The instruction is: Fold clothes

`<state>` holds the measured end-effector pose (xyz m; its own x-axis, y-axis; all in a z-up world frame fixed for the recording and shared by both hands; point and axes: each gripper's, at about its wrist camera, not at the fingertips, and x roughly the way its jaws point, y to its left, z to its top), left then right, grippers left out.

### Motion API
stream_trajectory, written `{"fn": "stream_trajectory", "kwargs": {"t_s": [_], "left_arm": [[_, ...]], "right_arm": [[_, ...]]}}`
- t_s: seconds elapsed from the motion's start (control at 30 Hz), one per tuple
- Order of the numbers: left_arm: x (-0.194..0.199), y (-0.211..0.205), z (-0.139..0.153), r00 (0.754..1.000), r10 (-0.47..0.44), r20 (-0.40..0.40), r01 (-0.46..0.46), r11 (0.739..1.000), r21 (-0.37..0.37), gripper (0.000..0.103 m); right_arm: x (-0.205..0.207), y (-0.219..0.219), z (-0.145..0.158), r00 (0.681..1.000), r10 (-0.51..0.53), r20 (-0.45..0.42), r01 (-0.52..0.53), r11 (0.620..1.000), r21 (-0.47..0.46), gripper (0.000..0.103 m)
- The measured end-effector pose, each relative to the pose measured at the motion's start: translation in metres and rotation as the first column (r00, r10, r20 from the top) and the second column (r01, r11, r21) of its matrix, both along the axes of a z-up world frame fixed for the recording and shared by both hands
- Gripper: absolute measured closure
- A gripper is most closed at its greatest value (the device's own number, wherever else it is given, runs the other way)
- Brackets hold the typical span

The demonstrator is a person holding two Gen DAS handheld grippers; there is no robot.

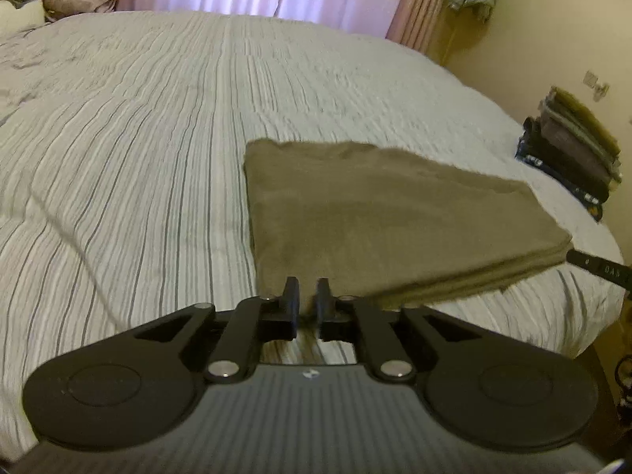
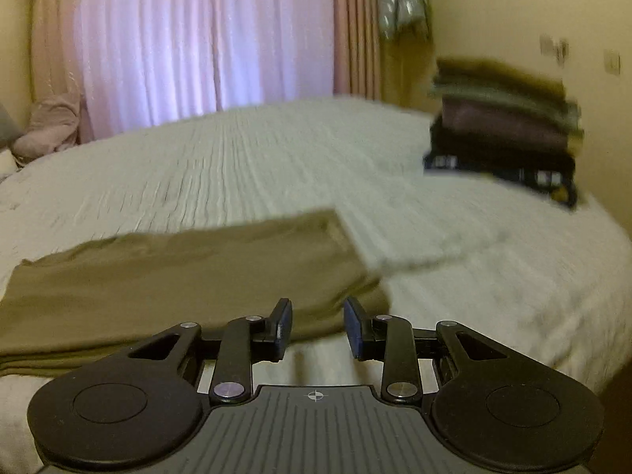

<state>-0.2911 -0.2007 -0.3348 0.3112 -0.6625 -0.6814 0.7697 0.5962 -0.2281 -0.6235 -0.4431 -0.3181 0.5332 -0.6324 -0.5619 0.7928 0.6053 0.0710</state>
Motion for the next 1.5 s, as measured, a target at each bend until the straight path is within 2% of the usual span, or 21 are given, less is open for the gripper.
{"fn": "stream_trajectory", "kwargs": {"t_s": [0.07,0.13,0.27,0.43,0.47,0.53,0.6,1.0,1.5], "left_arm": [[-0.008,0.004,0.002,1.0,0.012,-0.003,-0.012,0.999,0.033,0.084],[-0.014,0.007,0.004,0.999,0.034,-0.016,-0.033,0.998,0.06,0.077],[-0.032,0.02,0.015,0.999,0.041,0.006,-0.042,0.996,0.073,0.071],[-0.054,0.029,0.032,0.997,0.05,0.059,-0.056,0.994,0.095,0.065],[-0.058,0.032,0.035,0.996,0.053,0.068,-0.06,0.993,0.098,0.065],[-0.065,0.038,0.04,0.995,0.057,0.081,-0.064,0.994,0.094,0.062],[-0.072,0.044,0.043,0.994,0.06,0.094,-0.068,0.994,0.088,0.06],[-0.107,0.073,0.061,0.985,0.056,0.162,-0.07,0.994,0.079,0.059],[-0.127,0.076,0.07,0.978,0.031,0.208,-0.049,0.996,0.081,0.059]], "right_arm": [[-0.003,0.01,-0.006,1.0,-0.024,-0.001,0.024,0.995,0.095,0.071],[-0.01,0.024,-0.009,0.999,-0.045,0.023,0.041,0.988,0.148,0.071],[-0.027,0.057,-0.004,0.997,-0.032,0.068,0.019,0.981,0.193,0.071],[-0.028,0.087,0.012,0.999,-0.017,0.051,0.007,0.982,0.188,0.069],[-0.028,0.092,0.015,0.999,-0.017,0.051,0.007,0.983,0.185,0.048],[-0.03,0.099,0.017,0.998,-0.03,0.058,0.019,0.985,0.173,0.022],[-0.031,0.109,0.02,0.997,-0.018,0.071,0.008,0.989,0.148,0.022],[-0.047,0.143,0.034,0.996,-0.006,0.094,-0.008,0.99,0.143,0.022],[-0.058,0.152,0.042,0.991,-0.005,0.132,-0.015,0.989,0.147,0.022]]}}
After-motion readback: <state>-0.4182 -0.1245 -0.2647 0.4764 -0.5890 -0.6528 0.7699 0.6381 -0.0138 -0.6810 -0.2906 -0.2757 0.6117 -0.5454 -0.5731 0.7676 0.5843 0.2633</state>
